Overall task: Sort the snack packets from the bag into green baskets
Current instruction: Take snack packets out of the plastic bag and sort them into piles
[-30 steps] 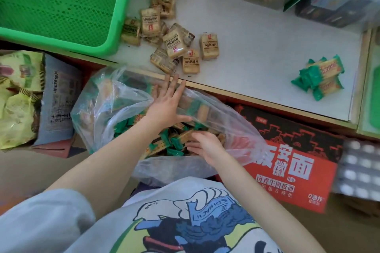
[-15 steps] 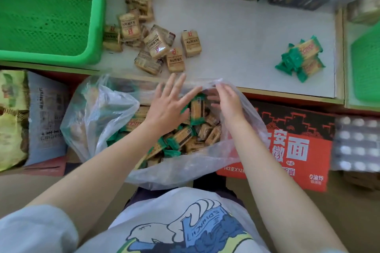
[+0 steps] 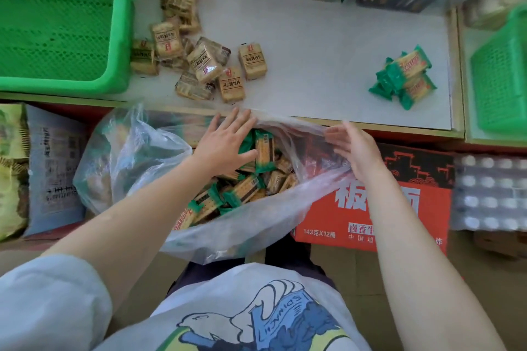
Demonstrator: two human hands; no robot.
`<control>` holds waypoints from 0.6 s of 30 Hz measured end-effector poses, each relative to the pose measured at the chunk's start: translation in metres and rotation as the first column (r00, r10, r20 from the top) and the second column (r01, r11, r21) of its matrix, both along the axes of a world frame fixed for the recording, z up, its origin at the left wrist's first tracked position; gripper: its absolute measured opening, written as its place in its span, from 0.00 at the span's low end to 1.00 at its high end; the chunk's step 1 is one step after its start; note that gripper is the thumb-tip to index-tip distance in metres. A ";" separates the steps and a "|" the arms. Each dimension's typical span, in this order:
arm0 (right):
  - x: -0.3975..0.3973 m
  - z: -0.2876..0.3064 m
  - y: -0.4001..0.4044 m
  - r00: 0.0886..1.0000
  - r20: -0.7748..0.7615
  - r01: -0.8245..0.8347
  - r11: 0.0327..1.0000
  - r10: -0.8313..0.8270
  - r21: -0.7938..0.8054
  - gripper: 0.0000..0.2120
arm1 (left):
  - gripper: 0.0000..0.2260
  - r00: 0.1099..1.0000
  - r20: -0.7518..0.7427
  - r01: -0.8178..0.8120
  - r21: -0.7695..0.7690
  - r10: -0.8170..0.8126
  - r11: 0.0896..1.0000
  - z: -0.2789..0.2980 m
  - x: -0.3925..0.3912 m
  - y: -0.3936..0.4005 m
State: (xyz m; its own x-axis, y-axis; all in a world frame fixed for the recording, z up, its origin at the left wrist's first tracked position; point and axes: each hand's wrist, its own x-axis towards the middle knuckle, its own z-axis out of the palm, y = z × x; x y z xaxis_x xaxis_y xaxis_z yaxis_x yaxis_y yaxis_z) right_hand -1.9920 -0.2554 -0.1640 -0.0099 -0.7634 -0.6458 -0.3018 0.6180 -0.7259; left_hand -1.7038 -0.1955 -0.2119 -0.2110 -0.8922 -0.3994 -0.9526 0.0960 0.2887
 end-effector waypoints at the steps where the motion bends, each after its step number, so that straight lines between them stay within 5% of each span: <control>1: -0.005 -0.005 0.000 0.993 -0.100 -0.059 0.998 0.060 0.021 0.13 | 0.36 1.000 -0.012 -0.006 0.001 0.006 1.000 -0.001 -0.001 -0.001; 7: 0.033 -0.005 0.009 0.952 -0.268 0.095 0.974 -0.149 -0.203 0.06 | 0.34 0.999 -0.037 -0.029 0.013 0.030 0.999 -0.003 -0.003 -0.002; 11: 0.086 -0.017 0.037 0.968 -0.123 -0.223 0.974 0.218 -0.029 0.06 | 0.30 0.996 -0.065 -0.057 0.033 0.059 0.998 -0.003 -0.003 -0.003; 13: 0.101 -0.033 0.048 0.921 -0.184 -0.333 0.939 0.342 0.083 0.12 | 0.28 0.993 -0.088 -0.075 0.052 0.080 0.996 -0.004 -0.002 -0.004; 18: 0.113 -0.055 0.057 0.838 -0.421 -0.339 0.936 0.347 0.099 0.23 | 0.27 0.988 -0.113 -0.101 0.060 0.107 0.993 -0.006 -0.003 -0.004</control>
